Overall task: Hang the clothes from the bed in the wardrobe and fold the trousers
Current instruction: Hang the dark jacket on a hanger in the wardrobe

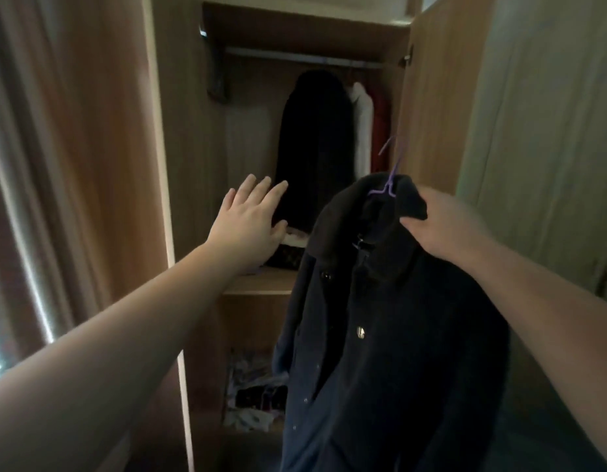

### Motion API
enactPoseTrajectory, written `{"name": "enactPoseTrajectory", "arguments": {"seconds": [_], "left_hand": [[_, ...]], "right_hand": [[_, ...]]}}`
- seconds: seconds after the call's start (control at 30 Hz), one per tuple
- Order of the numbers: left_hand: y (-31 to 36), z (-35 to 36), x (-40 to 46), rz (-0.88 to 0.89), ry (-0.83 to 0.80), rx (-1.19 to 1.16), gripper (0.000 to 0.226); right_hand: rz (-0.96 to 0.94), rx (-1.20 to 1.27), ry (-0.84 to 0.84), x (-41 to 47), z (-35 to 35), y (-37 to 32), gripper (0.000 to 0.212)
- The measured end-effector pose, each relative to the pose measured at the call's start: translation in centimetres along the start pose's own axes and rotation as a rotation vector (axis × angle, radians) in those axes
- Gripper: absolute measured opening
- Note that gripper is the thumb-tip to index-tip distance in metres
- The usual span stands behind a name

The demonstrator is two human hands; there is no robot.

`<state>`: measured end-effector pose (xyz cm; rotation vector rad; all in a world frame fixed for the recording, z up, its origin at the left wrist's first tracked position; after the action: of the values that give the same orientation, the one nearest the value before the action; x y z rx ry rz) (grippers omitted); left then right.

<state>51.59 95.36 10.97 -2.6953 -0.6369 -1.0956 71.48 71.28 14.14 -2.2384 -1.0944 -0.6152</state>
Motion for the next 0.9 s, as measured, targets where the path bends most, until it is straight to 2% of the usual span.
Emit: {"name": "enactPoseTrajectory", "arguments": {"seconds": [0.1,0.43,0.57,0.77,0.9], "left_hand": [[-0.9,1.4,1.3,-0.027,-0.024,0.003,0.069],[-1.3,8.8,11.9,-0.103,0.056,0.11,0.071],[-1.9,11.5,16.9,-0.127,0.117,0.146,0.07],[-5.5,13.9,24.1,-0.241,0.201,0.148,0.07],[-8.1,15.4,29.7,-0.236,0.261,0.161,0.069]], "right_hand": [[-0.023,0.024,-0.009,2.5,1.8,0.2,0.055],[-0.203,0.11,-0.009,14.7,8.0,2.4,0.046],[-0.256,0.109,0.001,20.8,10.3,2.9,0.051],[-0.274,0.119,0.021,29.7,13.4,3.7,0.049],[-0.296,0.09,0.077,36.1,15.3,3.6,0.052]]}}
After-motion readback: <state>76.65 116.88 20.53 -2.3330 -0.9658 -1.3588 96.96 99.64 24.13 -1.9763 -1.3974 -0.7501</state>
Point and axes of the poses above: each hand's wrist, its own x-axis towards the middle knuckle, its own z-axis out of the palm, y = z × x, the point moved 1 cm from there along x, towards the middle knuckle, and after that the axes turned 1 degree about x, right-handed, at the moved point
